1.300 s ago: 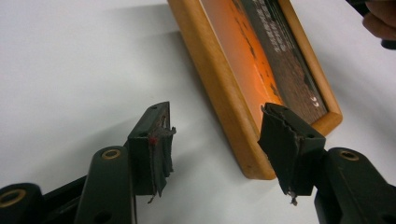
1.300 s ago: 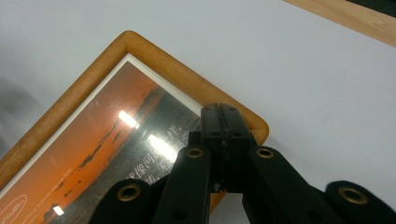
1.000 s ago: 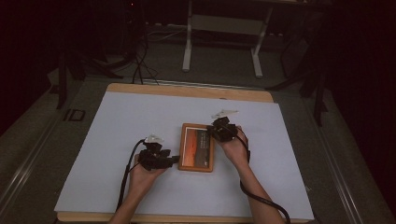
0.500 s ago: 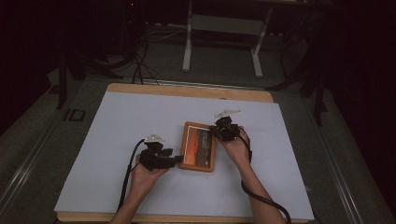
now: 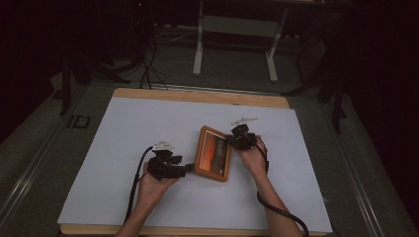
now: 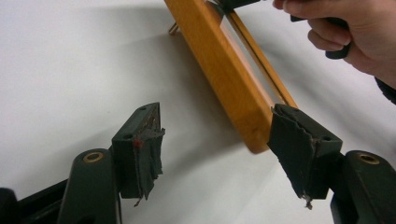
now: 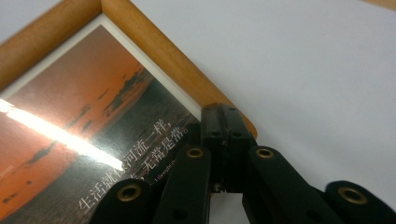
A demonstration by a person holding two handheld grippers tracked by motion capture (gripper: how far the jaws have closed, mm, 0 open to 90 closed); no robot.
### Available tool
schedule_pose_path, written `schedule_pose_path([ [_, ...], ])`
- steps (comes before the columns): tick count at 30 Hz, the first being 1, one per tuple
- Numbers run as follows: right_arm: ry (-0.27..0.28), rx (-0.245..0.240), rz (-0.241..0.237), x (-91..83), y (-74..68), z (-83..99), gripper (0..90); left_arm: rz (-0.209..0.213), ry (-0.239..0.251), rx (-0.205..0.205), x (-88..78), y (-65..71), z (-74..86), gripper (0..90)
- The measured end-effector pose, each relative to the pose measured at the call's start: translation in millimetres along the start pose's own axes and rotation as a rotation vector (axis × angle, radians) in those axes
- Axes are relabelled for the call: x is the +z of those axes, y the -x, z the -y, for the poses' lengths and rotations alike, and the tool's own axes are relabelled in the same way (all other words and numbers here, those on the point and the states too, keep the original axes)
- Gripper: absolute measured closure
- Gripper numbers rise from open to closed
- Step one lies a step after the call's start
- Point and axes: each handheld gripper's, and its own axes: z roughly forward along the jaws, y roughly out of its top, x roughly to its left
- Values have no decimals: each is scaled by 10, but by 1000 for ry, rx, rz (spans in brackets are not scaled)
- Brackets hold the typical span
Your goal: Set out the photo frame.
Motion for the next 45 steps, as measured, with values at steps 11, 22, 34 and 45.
schedule_pose_path([
  [11,-19,39,-10,46,61,44,898,49,-7,11,85,146,-11,311],
  [22,-28,43,-17,49,72,37,898,51,-47,14,333,294,-107,302],
  [34,-28,40,-20,49,79,38,897,25,-60,-44,491,325,-211,458],
  [45,23,14,-17,-251,146,-30,854,14,-51,27,518,483,-365,549],
])
